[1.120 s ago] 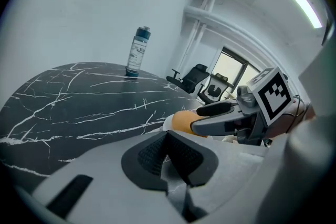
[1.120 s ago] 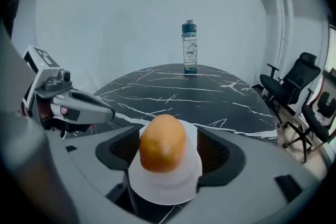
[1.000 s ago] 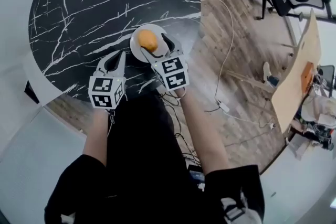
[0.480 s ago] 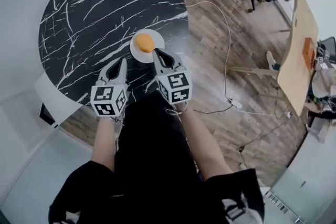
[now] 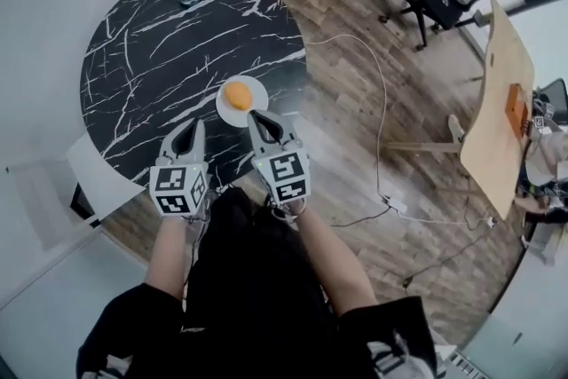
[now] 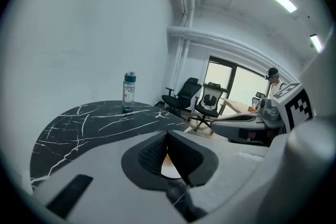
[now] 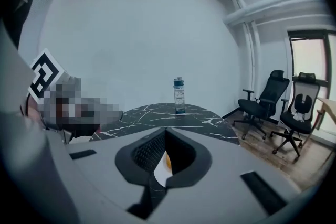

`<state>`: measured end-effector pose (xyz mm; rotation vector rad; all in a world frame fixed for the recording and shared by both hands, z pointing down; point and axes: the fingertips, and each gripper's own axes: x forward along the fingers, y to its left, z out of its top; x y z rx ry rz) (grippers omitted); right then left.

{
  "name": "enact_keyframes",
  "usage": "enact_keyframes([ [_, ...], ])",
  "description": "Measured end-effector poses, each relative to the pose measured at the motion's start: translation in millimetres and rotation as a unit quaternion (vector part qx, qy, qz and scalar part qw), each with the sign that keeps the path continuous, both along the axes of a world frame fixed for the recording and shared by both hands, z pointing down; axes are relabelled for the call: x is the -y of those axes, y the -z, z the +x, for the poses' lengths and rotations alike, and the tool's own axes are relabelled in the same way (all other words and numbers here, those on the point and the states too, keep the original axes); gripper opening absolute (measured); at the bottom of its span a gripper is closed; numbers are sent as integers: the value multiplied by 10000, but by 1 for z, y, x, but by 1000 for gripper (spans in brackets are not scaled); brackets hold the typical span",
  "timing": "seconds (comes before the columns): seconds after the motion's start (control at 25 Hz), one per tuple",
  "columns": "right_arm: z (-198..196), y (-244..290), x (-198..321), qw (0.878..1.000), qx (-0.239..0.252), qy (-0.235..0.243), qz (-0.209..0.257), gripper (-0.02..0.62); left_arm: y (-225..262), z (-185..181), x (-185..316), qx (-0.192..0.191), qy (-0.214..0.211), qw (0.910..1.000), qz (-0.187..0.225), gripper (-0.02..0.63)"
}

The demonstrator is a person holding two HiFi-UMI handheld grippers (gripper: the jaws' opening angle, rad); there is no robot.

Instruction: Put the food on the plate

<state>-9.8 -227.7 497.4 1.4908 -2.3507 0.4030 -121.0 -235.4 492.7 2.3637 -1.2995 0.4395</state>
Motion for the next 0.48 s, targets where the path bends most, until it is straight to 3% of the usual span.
enact_keyframes([
  [0.16, 10, 36, -12, 9985, -216, 137, 489, -3, 31, -2, -15, 197, 407, 9985, 313, 0],
  [0.48, 25, 124, -50, 9899, -71, 435, 1348, -3, 101, 26, -63, 270, 644, 9931, 945, 0],
])
